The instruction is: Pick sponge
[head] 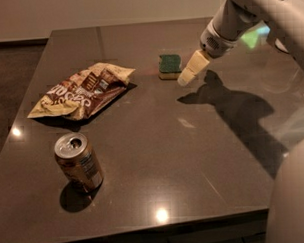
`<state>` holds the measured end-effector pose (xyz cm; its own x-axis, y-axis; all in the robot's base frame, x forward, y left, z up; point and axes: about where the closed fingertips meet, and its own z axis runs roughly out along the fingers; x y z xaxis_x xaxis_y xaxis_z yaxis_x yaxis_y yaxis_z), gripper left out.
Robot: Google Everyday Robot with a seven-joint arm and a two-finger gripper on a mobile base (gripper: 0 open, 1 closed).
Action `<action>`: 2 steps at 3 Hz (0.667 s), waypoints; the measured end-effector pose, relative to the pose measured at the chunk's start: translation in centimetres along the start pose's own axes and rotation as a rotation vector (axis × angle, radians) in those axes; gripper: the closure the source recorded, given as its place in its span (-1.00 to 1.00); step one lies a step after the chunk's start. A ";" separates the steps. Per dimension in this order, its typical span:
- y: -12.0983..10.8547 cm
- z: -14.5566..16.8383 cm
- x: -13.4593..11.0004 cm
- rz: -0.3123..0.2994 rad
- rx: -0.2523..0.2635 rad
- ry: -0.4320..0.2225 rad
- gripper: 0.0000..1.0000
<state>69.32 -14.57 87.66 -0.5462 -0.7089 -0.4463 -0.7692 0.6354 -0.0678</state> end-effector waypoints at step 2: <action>-1.0 4.4 -3.6 0.019 -0.023 -0.014 -1.00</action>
Offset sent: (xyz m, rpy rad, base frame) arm 0.0479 0.0301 -0.0214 0.0285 0.0091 -0.0182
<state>73.49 -11.28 85.35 -0.5561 -0.6921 -0.4602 -0.7663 0.6413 -0.0383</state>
